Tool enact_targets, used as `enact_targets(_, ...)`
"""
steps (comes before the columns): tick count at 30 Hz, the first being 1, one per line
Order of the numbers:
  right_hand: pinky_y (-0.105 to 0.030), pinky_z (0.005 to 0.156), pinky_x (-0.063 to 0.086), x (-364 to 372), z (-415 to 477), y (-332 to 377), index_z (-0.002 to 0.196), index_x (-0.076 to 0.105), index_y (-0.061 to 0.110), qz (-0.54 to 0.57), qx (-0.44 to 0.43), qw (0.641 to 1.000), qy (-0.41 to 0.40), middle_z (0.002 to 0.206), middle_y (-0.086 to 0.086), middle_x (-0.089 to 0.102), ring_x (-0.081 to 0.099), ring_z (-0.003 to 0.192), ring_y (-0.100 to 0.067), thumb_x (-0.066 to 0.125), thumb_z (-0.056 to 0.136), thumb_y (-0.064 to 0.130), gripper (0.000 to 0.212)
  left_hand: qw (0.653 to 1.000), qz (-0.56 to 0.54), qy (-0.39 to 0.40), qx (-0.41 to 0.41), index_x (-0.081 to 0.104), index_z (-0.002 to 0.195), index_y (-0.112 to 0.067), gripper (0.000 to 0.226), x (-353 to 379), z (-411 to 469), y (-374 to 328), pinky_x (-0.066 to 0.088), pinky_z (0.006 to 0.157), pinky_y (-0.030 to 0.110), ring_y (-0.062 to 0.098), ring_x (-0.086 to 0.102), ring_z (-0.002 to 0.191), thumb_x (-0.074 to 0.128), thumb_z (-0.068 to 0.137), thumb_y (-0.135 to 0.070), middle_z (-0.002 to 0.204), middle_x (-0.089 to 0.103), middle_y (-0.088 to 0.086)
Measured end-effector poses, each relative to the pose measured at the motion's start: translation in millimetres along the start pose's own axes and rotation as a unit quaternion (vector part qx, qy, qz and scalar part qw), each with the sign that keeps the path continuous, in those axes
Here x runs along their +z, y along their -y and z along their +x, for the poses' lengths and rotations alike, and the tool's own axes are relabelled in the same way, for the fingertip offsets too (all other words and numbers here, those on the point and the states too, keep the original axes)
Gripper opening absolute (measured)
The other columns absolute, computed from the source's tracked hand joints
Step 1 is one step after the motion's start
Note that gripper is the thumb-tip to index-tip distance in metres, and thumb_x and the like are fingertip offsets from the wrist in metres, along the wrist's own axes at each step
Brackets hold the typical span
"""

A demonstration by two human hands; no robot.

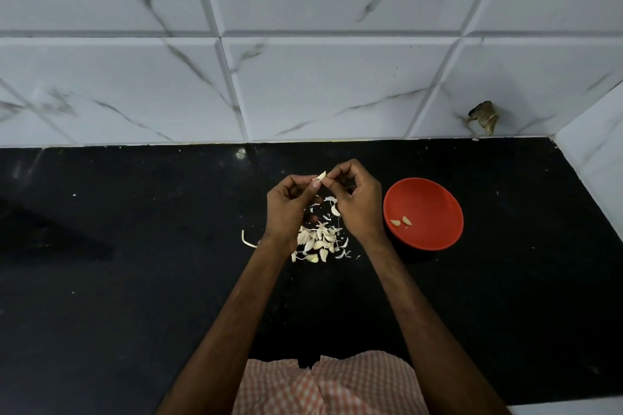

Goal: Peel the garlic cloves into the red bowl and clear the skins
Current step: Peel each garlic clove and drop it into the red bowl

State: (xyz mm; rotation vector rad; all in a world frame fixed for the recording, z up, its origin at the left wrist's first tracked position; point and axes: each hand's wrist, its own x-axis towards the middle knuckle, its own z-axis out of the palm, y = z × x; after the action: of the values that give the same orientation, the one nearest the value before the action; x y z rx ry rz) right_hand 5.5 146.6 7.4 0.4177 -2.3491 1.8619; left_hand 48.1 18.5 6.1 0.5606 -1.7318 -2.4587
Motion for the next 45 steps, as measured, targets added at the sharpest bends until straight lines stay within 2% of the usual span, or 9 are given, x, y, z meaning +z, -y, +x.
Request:
enact_targets(7,-0.025,0.069,0.055,0.7,4.4,0.2,0.09,0.069,0.022,0.104,0.08,0.991,0.003,0.088,0.005,0.072,0.068,0.085,-0.011,0.073,0.089,0.007,0.016,0.998,-0.047,-0.027,-0.041,0.07,0.095,-0.01,0.002,-3.9,1.9,1.6,0.046,0.044,0.021,0.006,0.062,0.063,0.069,0.094,-0.012,0.082,0.068,0.003)
enact_targets(11,-0.025,0.071,0.059,-3.1,1.3,-11.8,0.104,0.075,0.015,-0.049,0.094,0.994,0.023,0.092,0.008,0.073,0.069,0.082,-0.002,0.06,0.095,-0.003,0.024,0.994,-0.081,-0.029,-0.07,0.069,0.102,-0.005,0.011,-7.6,3.7,3.2,0.044,0.041,0.021,0.006,0.063,0.061,0.066,0.096,-0.014,0.085,0.073,0.001)
enact_targets(14,-0.026,0.077,0.057,-1.8,-1.5,-13.6,0.097,0.075,0.011,-0.169,0.035,0.984,0.031,0.093,0.003,0.072,0.066,0.081,-0.001,0.067,0.092,0.0,0.014,0.992,-0.083,-0.033,-0.085,0.069,0.099,-0.007,0.012,-9.7,5.2,3.3,0.044,0.042,0.021,0.007,0.062,0.062,0.066,0.096,-0.018,0.09,0.074,0.001)
enact_targets(19,-0.042,0.077,0.062,6.2,2.6,-4.2,0.09,0.067,0.014,-0.043,0.087,0.995,0.004,0.088,0.001,0.07,0.071,0.085,-0.013,0.077,0.086,0.006,0.014,0.992,-0.086,-0.032,-0.084,0.067,0.103,-0.003,0.014,-8.9,3.8,1.4,0.045,0.042,0.022,0.009,0.062,0.062,0.065,0.097,-0.016,0.089,0.073,0.004)
enact_targets(29,-0.044,0.082,0.06,12.4,1.0,1.6,0.094,0.063,0.014,0.032,0.121,0.992,-0.017,0.09,0.002,0.069,0.068,0.085,-0.007,0.077,0.083,0.0,0.023,0.995,0.079,-0.037,0.045,0.067,0.093,-0.007,0.007,-8.0,0.7,4.3,0.048,0.044,0.026,0.016,0.062,0.067,0.068,0.096,-0.013,0.079,0.068,0.01)
enact_targets(33,-0.053,0.083,0.059,12.1,2.1,1.8,0.098,0.055,0.015,0.065,0.158,0.985,-0.003,0.098,-0.016,0.069,0.07,0.094,-0.028,0.072,0.087,-0.003,0.027,0.981,0.143,-0.056,0.12,0.069,0.089,-0.01,0.004,-8.3,3.4,6.0,0.059,0.07,0.049,0.032,0.07,0.084,0.07,0.093,-0.01,0.087,0.073,0.014)
enact_targets(36,-0.051,0.079,0.06,11.0,1.5,2.4,0.098,0.054,0.018,0.097,0.169,0.981,0.021,0.101,-0.019,0.066,0.068,0.094,-0.026,0.068,0.09,-0.004,0.027,0.965,0.189,-0.072,0.167,0.07,0.09,-0.011,0.003,-7.6,3.6,7.1,0.059,0.084,0.048,0.021,0.073,0.088,0.071,0.092,-0.009,0.091,0.076,0.0)
enact_targets(40,-0.03,0.065,0.057,7.6,2.5,4.3,0.102,0.06,0.016,0.167,0.19,0.967,0.033,0.098,-0.008,0.064,0.064,0.079,-0.006,0.064,0.093,-0.003,0.022,0.954,0.209,-0.101,0.189,0.066,0.09,-0.014,0.006,-7.9,2.8,9.0,0.061,0.076,0.047,0.015,0.074,0.085,0.07,0.094,-0.013,0.089,0.075,-0.006)
enact_targets(45,-0.034,0.07,0.062,5.0,4.6,0.8,0.098,0.071,0.018,0.062,0.168,0.984,0.019,0.088,0.004,0.068,0.065,0.077,-0.005,0.057,0.1,0.006,0.019,0.948,0.223,-0.102,0.202,0.063,0.088,-0.024,0.014,-9.6,3.3,8.5,0.062,0.068,0.047,0.013,0.074,0.083,0.07,0.094,-0.013,0.088,0.074,-0.01)
